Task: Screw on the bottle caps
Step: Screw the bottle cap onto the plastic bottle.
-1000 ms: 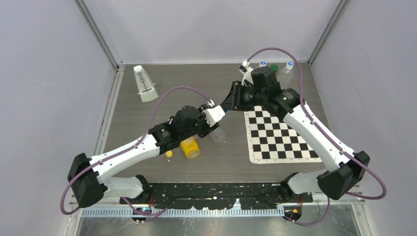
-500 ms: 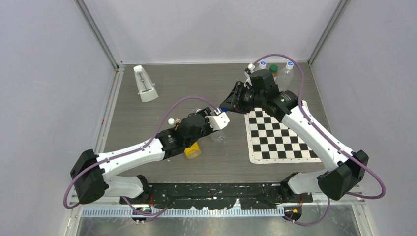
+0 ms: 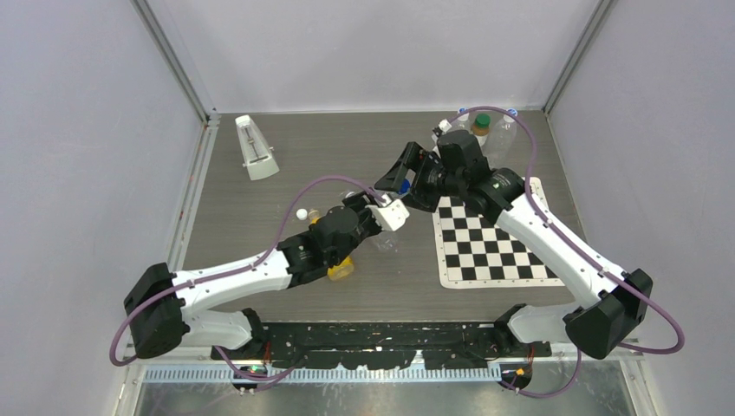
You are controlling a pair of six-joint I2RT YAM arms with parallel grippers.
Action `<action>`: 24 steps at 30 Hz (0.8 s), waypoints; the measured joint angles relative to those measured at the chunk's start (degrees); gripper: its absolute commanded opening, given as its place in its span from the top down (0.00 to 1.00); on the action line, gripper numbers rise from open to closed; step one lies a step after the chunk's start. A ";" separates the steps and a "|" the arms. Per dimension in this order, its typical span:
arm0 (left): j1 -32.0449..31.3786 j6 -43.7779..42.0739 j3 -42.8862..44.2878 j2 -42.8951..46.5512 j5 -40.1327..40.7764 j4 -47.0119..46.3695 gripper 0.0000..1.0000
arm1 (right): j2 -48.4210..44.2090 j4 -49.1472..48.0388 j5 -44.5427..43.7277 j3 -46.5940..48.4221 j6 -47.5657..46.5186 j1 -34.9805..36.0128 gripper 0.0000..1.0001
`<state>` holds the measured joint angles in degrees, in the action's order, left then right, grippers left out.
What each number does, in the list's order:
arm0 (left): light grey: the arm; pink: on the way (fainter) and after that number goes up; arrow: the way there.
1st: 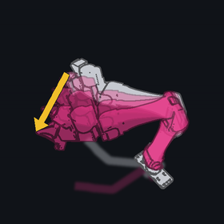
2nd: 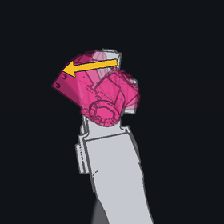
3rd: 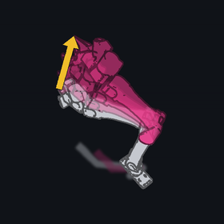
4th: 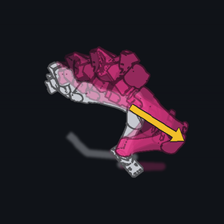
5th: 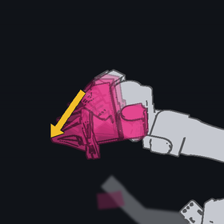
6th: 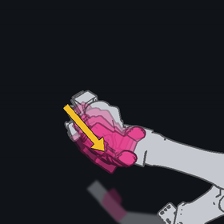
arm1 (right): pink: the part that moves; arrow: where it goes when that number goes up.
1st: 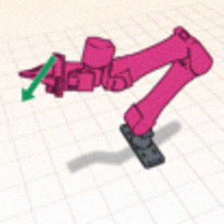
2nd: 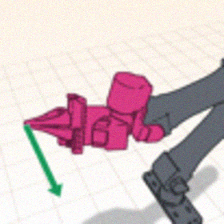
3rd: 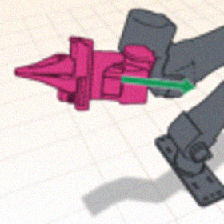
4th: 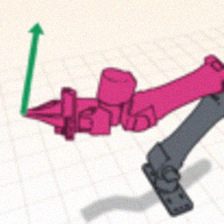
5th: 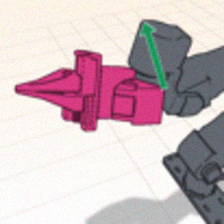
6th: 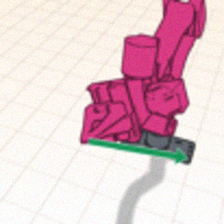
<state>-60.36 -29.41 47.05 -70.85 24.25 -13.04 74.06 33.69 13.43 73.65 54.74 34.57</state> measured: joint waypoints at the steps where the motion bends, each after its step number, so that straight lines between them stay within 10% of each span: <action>1: 0.24 0.96 0.07 0.04 -0.35 0.11 1.00 | -0.02 0.42 -0.22 0.20 -0.55 -0.02 0.04; 17: 13.16 18.51 4.98 2.51 -18.75 21.31 1.00 | -6.78 2.78 -1.68 6.40 -19.26 -6.49 0.01; 24: 18.69 21.88 11.78 3.63 -32.68 28.89 1.00 | -7.17 0.90 13.40 7.17 -32.96 -12.81 0.14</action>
<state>-41.67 -7.53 58.83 -67.22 -8.43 15.86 66.89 34.59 26.83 80.82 21.78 21.76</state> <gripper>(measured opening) 0.500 0.886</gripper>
